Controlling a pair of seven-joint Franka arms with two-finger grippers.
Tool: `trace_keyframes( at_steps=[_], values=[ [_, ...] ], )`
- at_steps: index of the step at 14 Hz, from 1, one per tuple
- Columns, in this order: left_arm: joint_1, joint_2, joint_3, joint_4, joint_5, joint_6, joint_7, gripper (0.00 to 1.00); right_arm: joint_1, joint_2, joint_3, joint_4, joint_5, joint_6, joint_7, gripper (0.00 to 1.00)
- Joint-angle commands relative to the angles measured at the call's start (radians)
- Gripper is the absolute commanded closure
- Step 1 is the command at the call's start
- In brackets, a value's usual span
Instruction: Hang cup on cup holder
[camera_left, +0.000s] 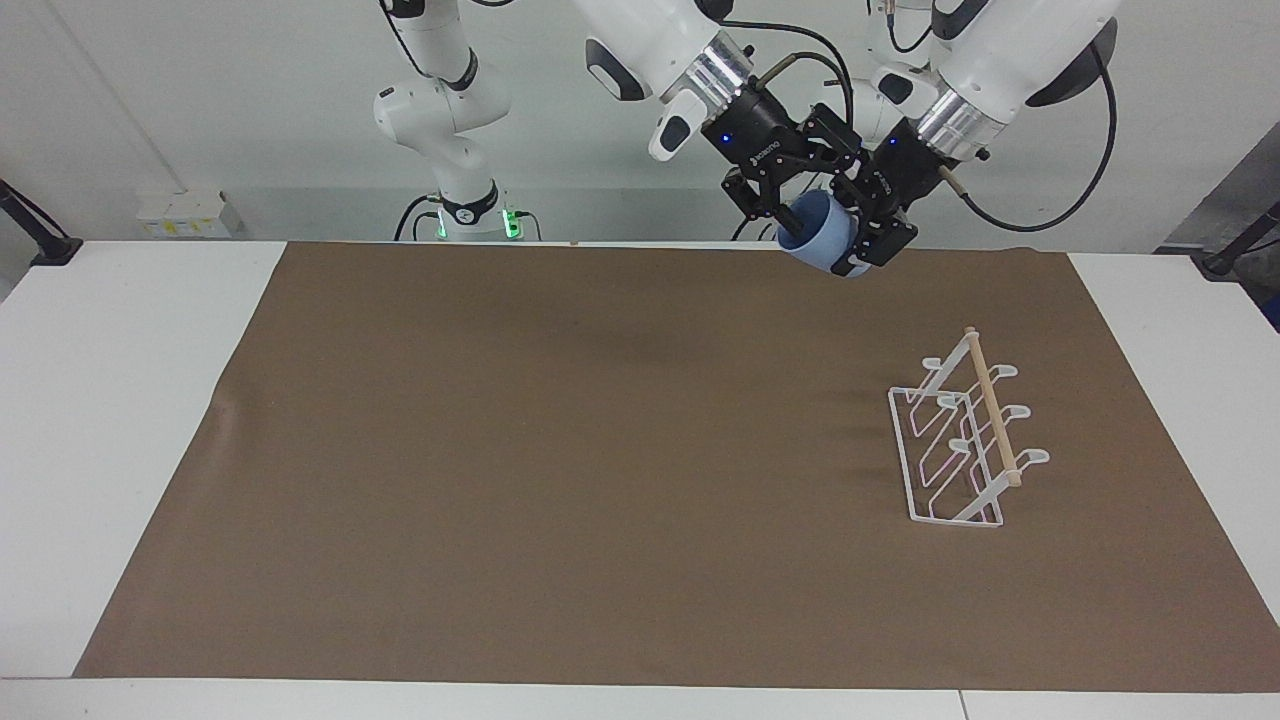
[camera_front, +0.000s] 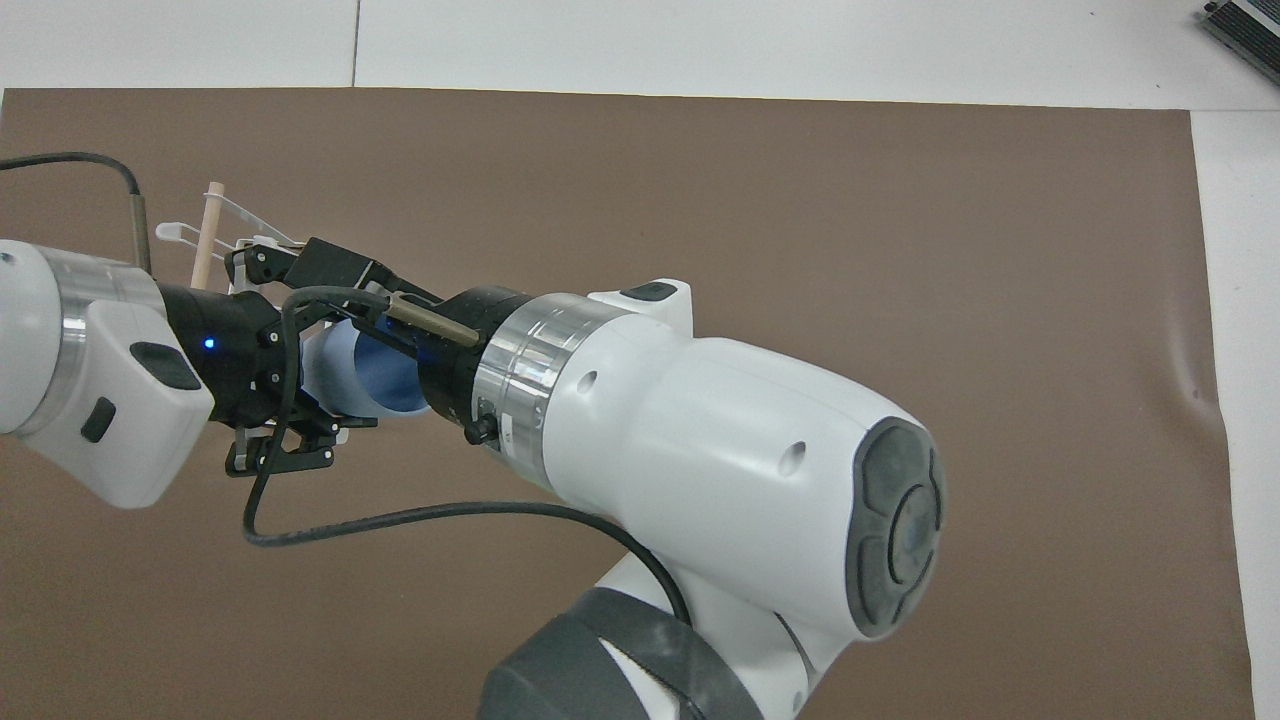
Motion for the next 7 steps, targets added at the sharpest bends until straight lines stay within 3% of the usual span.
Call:
trace_keyframes(
  at_steps=[1,2,3,7],
  values=[
    [0.007,-0.013,-0.002,-0.007,0.156,-0.023,-0.082,1.00,-0.011,-0.007,0.005,-0.008,0.007,0.013,-0.081,0.33],
    [0.009,-0.019,-0.001,-0.021,0.201,-0.026,-0.130,1.00,-0.018,-0.005,0.005,-0.008,0.007,0.008,-0.159,0.81],
    [0.009,-0.022,-0.001,-0.027,0.233,-0.031,-0.162,1.00,-0.024,-0.005,0.005,-0.008,0.014,0.007,-0.182,1.00],
    [-0.025,-0.027,-0.024,-0.028,0.465,-0.020,-0.170,1.00,-0.027,-0.007,0.005,-0.008,0.017,-0.018,-0.182,1.00]
  ],
)
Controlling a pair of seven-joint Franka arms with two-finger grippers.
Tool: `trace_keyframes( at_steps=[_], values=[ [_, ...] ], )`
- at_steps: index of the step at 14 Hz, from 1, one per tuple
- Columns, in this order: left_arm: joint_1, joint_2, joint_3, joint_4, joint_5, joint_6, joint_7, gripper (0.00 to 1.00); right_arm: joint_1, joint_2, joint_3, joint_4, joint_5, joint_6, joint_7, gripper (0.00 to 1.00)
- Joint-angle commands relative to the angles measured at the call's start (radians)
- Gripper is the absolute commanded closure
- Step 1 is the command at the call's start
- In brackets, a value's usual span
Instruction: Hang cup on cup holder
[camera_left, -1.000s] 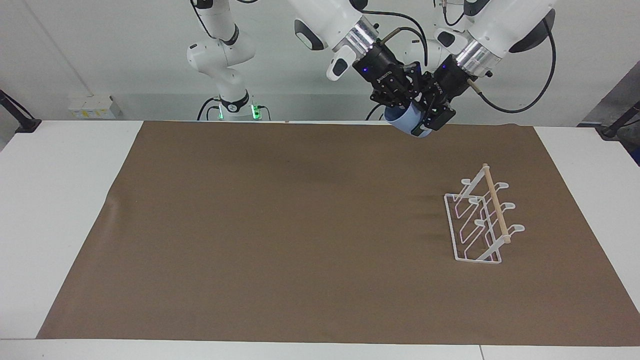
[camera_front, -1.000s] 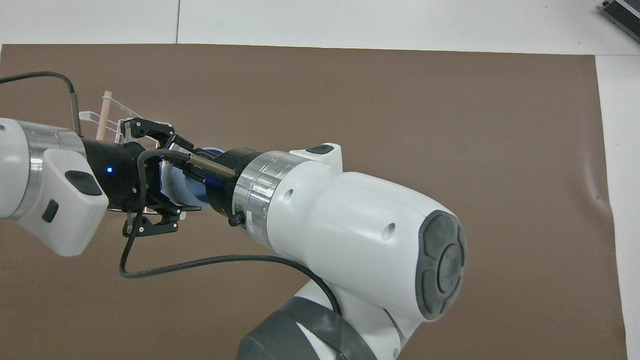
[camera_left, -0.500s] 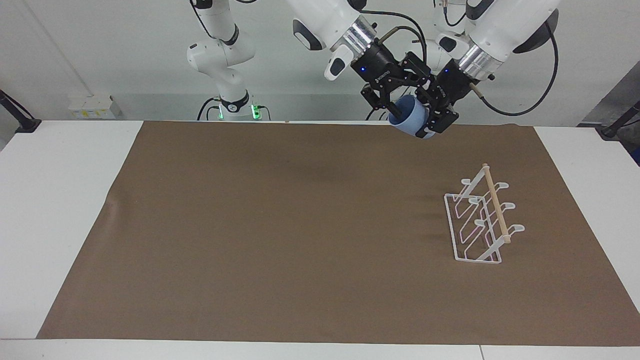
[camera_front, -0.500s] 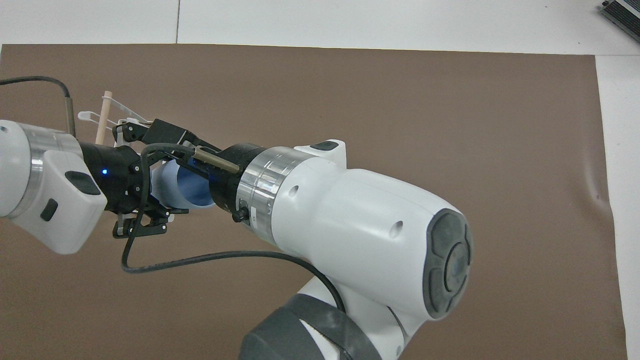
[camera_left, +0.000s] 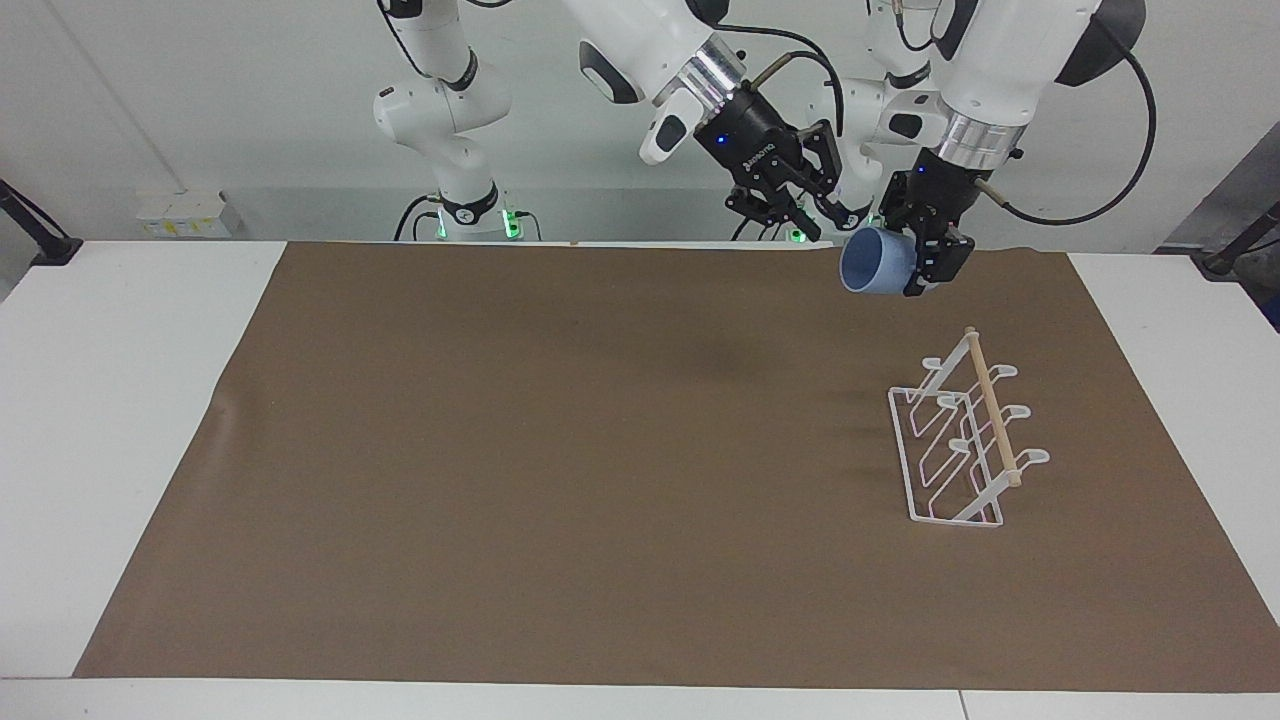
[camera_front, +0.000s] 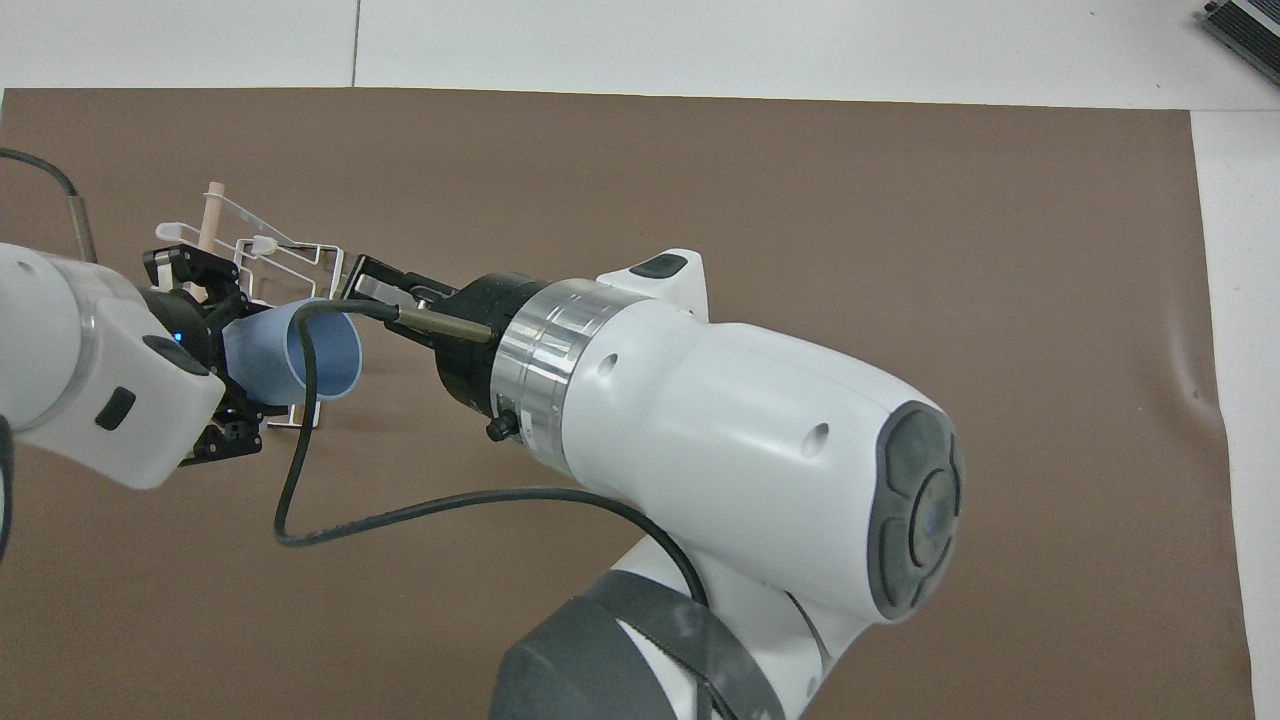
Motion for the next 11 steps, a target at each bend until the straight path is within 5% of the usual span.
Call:
trace_keyframes(
  at_steps=[1,6,11],
  values=[
    [-0.025,-0.025,-0.012,-0.020,0.144,-0.002,-0.027,1.00,-0.021,-0.007,0.007,-0.008,0.018,-0.018,-0.032,1.00],
    [-0.032,-0.017,-0.012,-0.051,0.440,0.047,-0.031,1.00,-0.064,-0.009,0.007,-0.008,0.013,-0.068,-0.052,1.00],
    [-0.040,0.024,-0.025,0.027,0.706,-0.010,-0.034,1.00,-0.200,-0.015,0.002,-0.011,0.006,-0.228,-0.250,1.00]
  ],
)
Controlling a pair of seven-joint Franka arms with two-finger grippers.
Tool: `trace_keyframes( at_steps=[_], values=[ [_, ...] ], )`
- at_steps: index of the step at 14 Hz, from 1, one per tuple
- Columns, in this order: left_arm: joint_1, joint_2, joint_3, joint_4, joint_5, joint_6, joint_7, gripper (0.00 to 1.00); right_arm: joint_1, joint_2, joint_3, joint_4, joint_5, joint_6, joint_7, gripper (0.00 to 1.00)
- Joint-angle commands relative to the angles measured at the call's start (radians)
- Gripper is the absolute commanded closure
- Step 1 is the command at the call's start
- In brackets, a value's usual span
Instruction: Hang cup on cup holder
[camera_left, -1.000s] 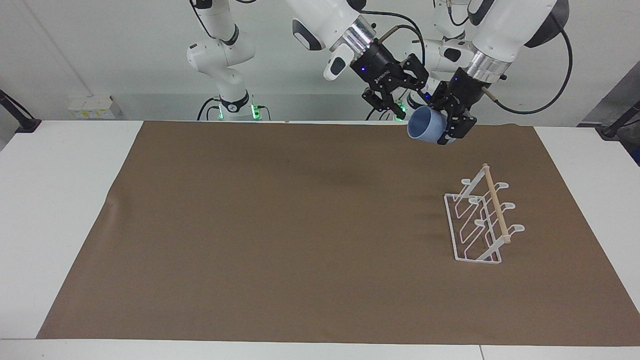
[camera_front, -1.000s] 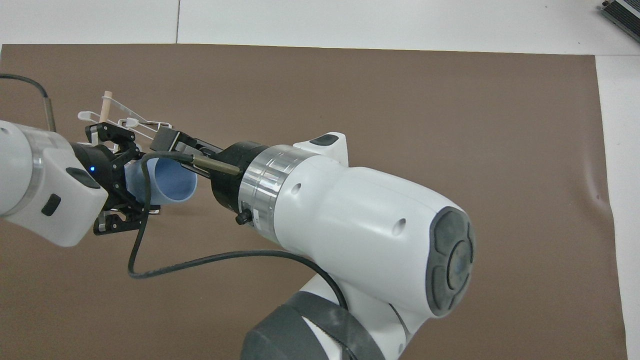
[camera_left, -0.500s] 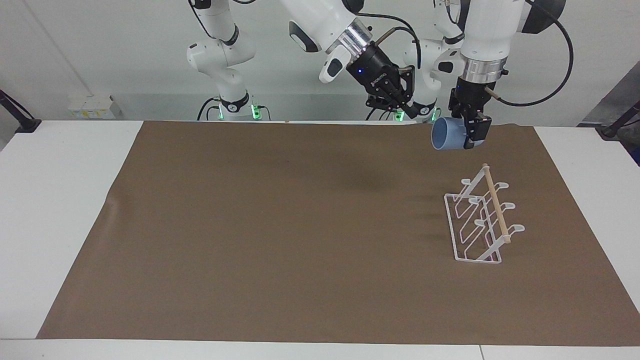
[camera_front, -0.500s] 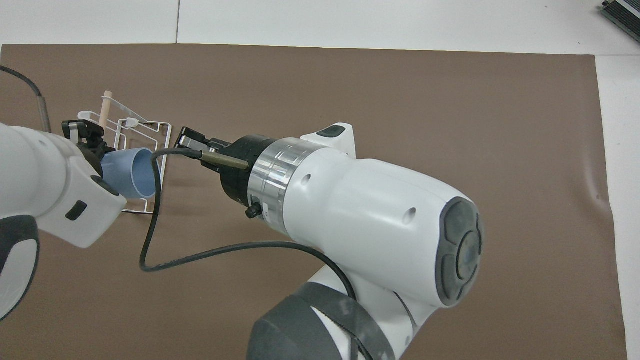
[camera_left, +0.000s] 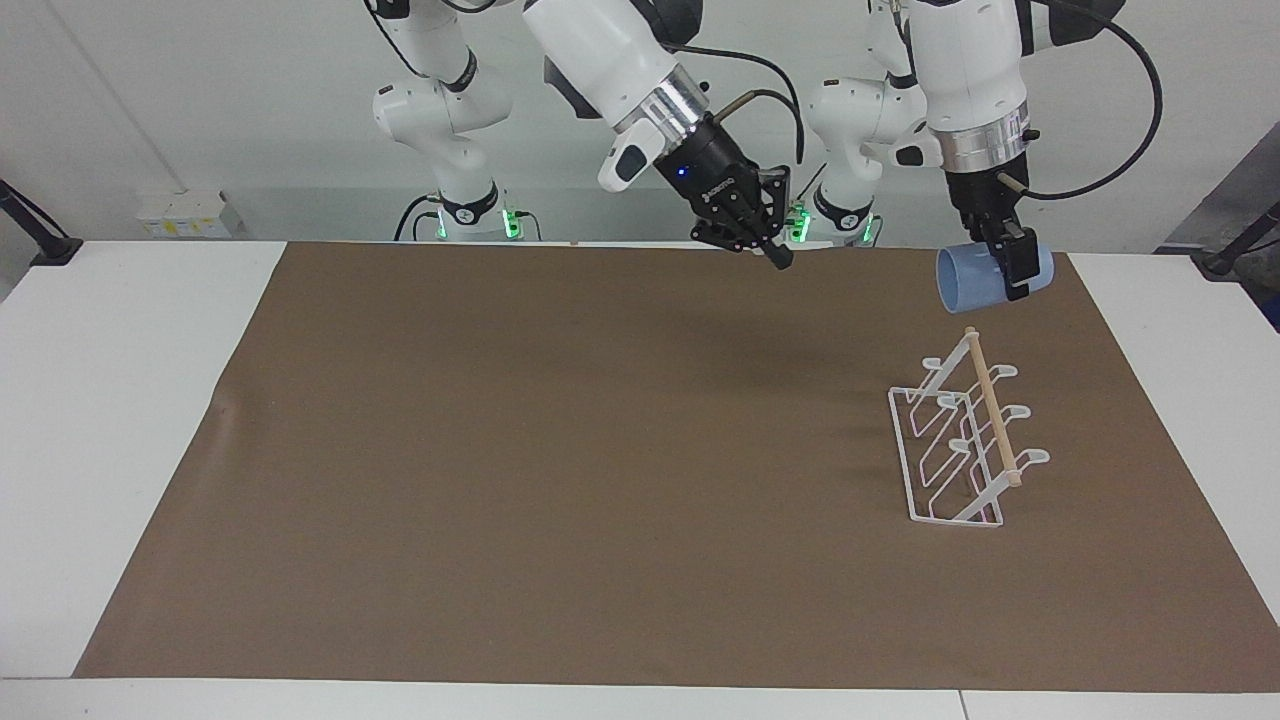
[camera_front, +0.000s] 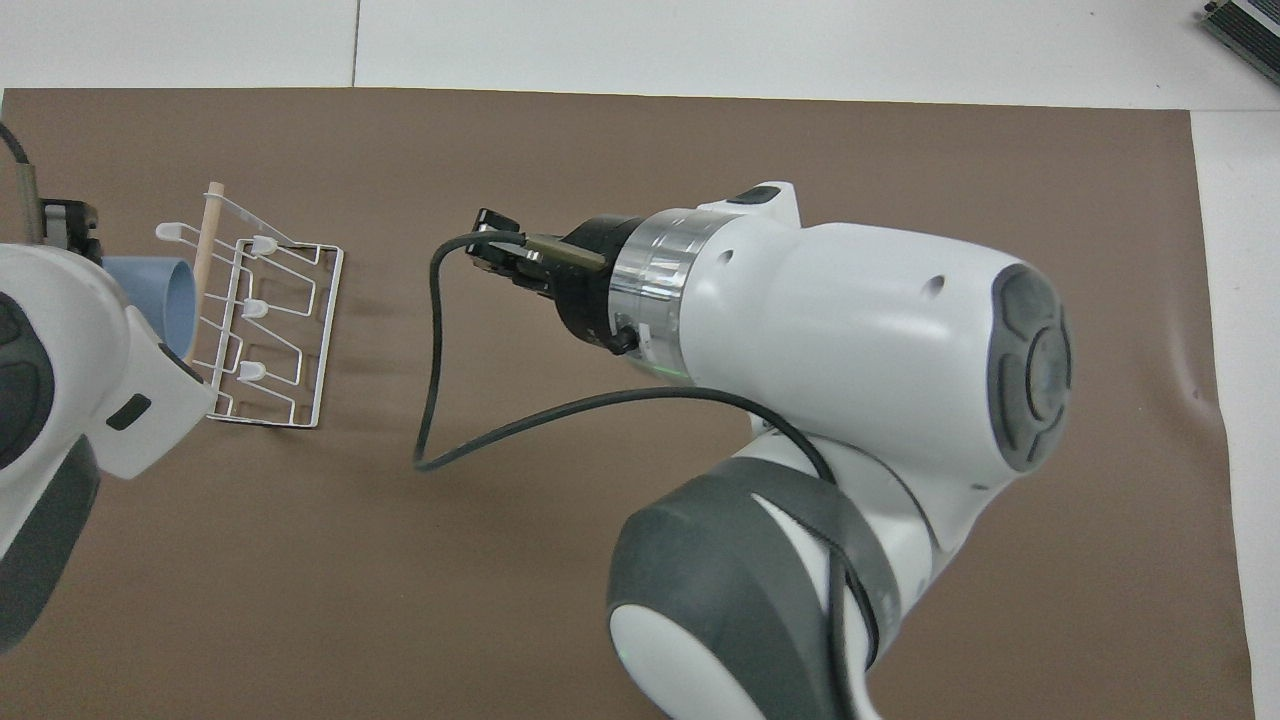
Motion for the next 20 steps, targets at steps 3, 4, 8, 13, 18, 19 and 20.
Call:
trace_keyframes(
  at_steps=[3,4,8,13,18,19,20],
  values=[
    [-0.044,0.121,-0.018,0.109,0.192,-0.072,-0.054,1.00,-0.169,-0.017,0.002,-0.015,-0.005,-0.141,-0.236,1.00],
    [-0.059,0.134,-0.018,0.109,0.227,-0.086,-0.078,1.00,-0.211,-0.020,0.002,-0.020,-0.037,-0.179,-0.285,1.00],
    [-0.109,0.233,-0.020,0.109,0.384,-0.167,-0.191,1.00,-0.319,-0.026,0.003,-0.024,-0.288,-0.333,-0.402,1.00],
    [-0.116,0.326,-0.020,0.050,0.560,-0.040,-0.256,1.00,-0.384,-0.049,0.003,-0.053,-0.494,-0.474,-0.423,1.00],
    [-0.121,0.367,-0.020,-0.019,0.766,0.041,-0.263,1.00,-0.404,-0.056,0.003,-0.058,-0.511,-0.492,-0.460,1.00],
    [-0.121,0.359,-0.020,-0.045,0.766,0.040,-0.265,1.00,-0.405,-0.058,0.002,-0.057,-0.514,-0.520,-0.474,1.00],
    [-0.119,0.358,-0.020,-0.050,0.765,0.043,-0.265,1.00,-0.414,-0.061,0.002,-0.055,-0.521,-0.543,-0.478,1.00]
  ],
)
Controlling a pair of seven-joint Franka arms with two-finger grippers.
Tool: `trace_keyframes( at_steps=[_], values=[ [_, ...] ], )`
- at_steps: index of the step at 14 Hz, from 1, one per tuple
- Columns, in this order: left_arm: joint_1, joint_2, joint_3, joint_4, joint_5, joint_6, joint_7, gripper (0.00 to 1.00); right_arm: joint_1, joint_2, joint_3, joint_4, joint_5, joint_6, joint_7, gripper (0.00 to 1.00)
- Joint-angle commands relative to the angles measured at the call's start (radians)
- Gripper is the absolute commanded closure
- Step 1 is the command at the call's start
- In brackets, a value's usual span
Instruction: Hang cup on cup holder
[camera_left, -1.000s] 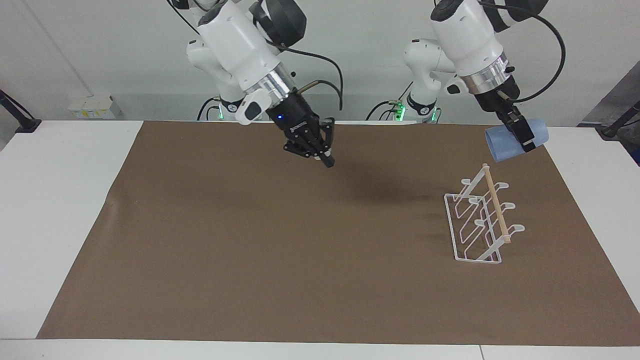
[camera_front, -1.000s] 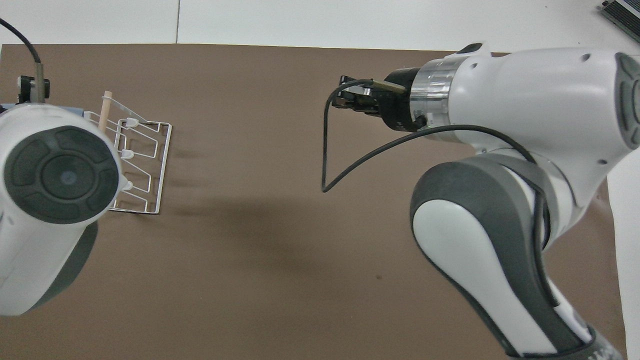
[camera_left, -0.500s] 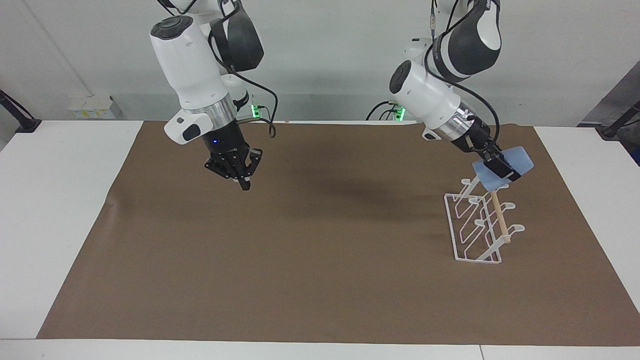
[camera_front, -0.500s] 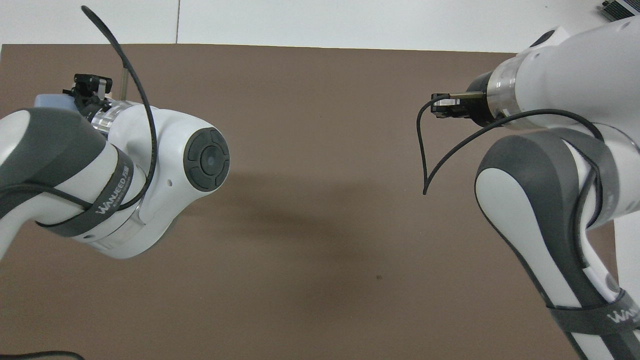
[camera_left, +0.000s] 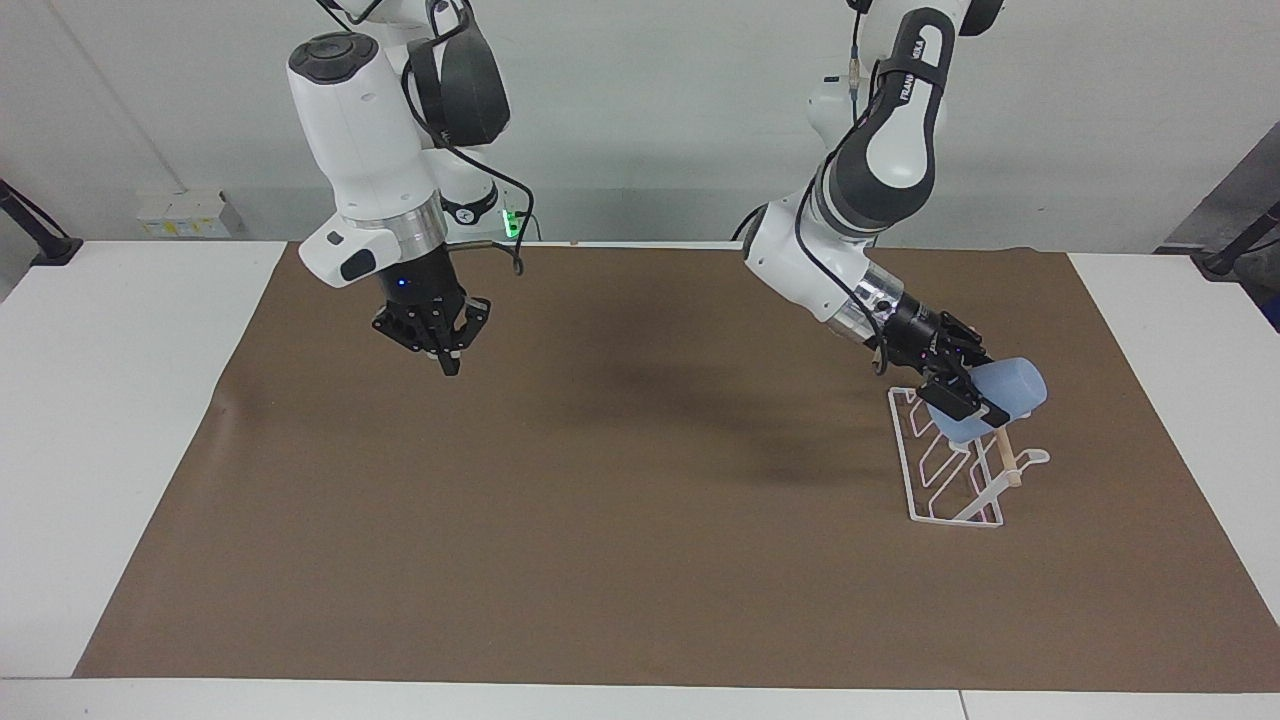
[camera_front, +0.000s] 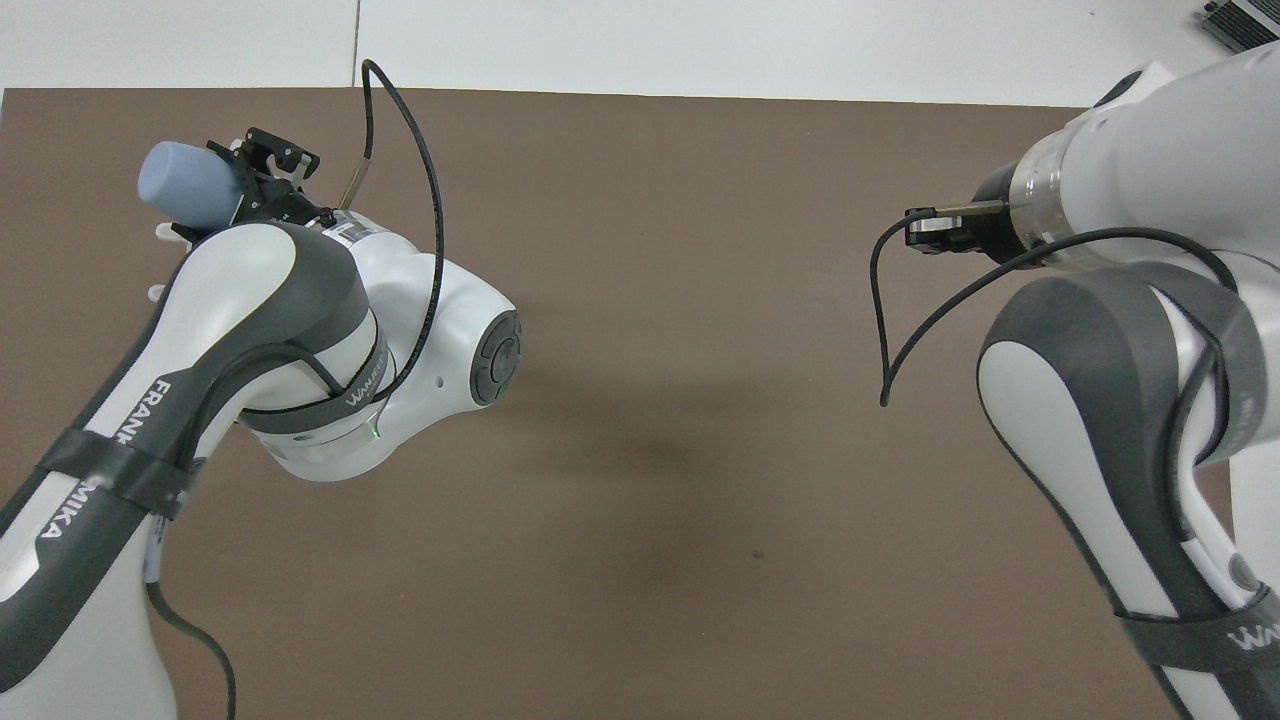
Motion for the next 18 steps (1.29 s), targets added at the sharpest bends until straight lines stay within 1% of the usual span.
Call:
trace_keyframes(
  at_steps=[1,3,5,7,12,15,18],
  values=[
    [0.001,-0.032,0.009,-0.053,0.025,0.028,-0.017,1.00,-0.041,-0.040,0.012,-0.024,-0.023,-0.056,-0.038,1.00],
    [0.010,-0.043,0.010,-0.102,0.025,0.021,-0.021,1.00,-0.067,-0.064,0.012,-0.024,-0.023,-0.095,-0.064,1.00],
    [0.021,-0.047,0.013,-0.111,0.026,0.022,-0.040,1.00,-0.084,-0.089,0.012,-0.025,-0.023,-0.129,-0.102,1.00],
    [0.029,-0.049,0.014,-0.126,0.026,0.030,-0.052,1.00,-0.090,-0.113,0.012,-0.027,-0.022,-0.150,-0.101,1.00],
    [0.044,-0.021,0.015,-0.131,0.033,0.036,-0.130,1.00,-0.096,-0.176,0.006,-0.028,-0.018,-0.234,-0.101,1.00],
    [0.046,-0.014,0.015,-0.133,0.039,0.050,-0.139,1.00,-0.148,-0.201,0.006,-0.033,-0.006,-0.288,-0.113,1.00],
    [0.064,-0.014,0.014,-0.133,0.039,0.061,-0.144,1.00,-0.202,-0.245,0.006,-0.091,-0.003,-0.287,-0.183,1.00]
  ],
)
